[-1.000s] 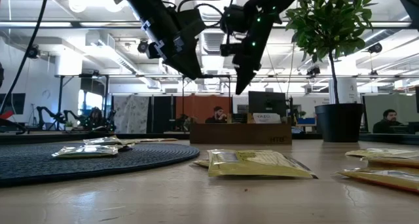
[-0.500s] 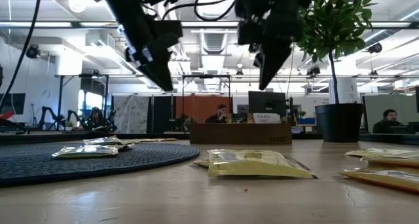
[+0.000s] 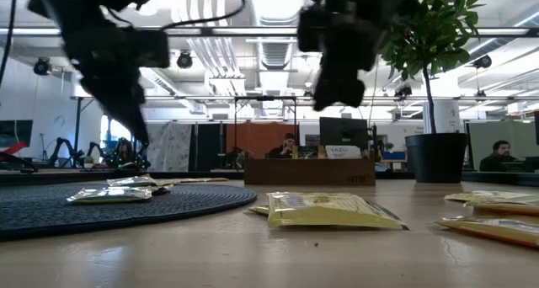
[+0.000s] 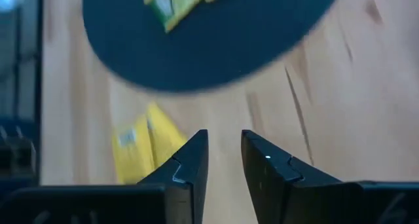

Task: Pick & Place Tea
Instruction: Put the yellow tea bag into the left section of the wooden organizer

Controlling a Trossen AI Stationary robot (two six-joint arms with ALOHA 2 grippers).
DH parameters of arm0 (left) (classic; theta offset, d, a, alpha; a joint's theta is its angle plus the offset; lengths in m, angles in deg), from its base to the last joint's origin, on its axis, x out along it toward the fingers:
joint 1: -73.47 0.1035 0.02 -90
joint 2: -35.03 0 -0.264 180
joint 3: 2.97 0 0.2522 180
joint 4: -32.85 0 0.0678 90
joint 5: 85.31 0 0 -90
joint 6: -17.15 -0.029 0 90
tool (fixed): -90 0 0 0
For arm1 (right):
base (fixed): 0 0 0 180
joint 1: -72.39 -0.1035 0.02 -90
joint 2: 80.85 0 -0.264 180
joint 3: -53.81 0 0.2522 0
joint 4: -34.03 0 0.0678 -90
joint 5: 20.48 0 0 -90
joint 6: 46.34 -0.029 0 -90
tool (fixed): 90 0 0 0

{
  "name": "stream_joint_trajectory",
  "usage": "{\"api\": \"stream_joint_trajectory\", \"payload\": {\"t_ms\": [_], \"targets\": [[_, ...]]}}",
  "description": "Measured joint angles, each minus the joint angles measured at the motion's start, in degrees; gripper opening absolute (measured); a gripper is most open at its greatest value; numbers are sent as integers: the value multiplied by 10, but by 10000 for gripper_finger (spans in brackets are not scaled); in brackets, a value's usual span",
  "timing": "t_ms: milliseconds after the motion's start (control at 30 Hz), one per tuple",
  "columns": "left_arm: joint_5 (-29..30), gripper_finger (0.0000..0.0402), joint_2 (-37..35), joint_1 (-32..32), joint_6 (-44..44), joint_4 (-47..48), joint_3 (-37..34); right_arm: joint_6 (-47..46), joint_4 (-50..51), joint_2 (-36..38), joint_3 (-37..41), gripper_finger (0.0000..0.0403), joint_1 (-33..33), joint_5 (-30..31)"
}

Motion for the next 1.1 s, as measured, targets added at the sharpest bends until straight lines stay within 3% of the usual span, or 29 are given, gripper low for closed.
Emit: {"api": "stream_joint_trajectory", "payload": {"t_ms": [133, 367, 567, 733, 867, 1100], "targets": [[-6, 124, -24, -26, 85, 12, -40, -60, -89, -51, -20, 90, 4, -9], [-12, 124, -29, -45, 268, -10, -100, -138, -108, -154, -116, 99, 8, -9], [-7, 124, -27, -48, 277, -92, -116, -253, -101, -257, -203, 100, 8, -42], [11, 124, -19, -49, 263, -109, -122, -287, -98, -323, -269, 99, 8, -44], [14, 124, 0, -49, 255, -117, -140, -316, -99, -354, -302, 105, 9, -70], [31, 124, 27, -49, 258, -227, -171, -334, -92, -383, -324, 117, 9, -71]]}}
